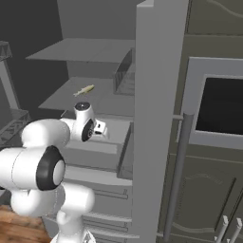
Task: Fully open the fridge drawer.
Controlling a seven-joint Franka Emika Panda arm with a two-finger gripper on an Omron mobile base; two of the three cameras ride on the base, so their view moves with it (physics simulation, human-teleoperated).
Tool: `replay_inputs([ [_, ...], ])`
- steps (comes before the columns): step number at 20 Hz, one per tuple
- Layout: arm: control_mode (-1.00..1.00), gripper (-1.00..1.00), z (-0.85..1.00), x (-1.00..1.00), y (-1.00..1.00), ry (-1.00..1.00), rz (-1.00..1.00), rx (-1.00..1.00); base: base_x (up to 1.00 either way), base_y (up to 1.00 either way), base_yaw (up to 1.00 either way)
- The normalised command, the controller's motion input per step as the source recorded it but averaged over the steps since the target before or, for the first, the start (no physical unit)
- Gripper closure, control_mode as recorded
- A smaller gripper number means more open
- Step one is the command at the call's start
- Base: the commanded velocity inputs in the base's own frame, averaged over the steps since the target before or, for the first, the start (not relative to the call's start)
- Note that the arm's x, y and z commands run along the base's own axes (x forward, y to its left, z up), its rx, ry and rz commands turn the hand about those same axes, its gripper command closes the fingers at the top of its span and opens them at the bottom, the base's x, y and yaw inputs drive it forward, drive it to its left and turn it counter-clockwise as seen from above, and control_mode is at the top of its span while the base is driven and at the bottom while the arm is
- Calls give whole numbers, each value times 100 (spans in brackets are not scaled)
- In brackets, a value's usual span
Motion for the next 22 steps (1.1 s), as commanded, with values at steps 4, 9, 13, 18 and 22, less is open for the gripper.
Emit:
replay_inputs([
  [4, -100, -100, -26, -100, -27, 0, -4, 0, 0, 0, 0],
  [9, -100, -100, -10, -100, -19, 0, -5, 0, 0, 0, 0],
  [13, -100, -100, 0, -100, -12, 0, -4, 0, 0, 0, 0],
  [18, -100, -100, 20, -82, -2, 0, -1, 0, 0, 0, 0],
  [22, -100, -100, 87, -46, 0, -6, 0, 1, 0, 0, 0],
])
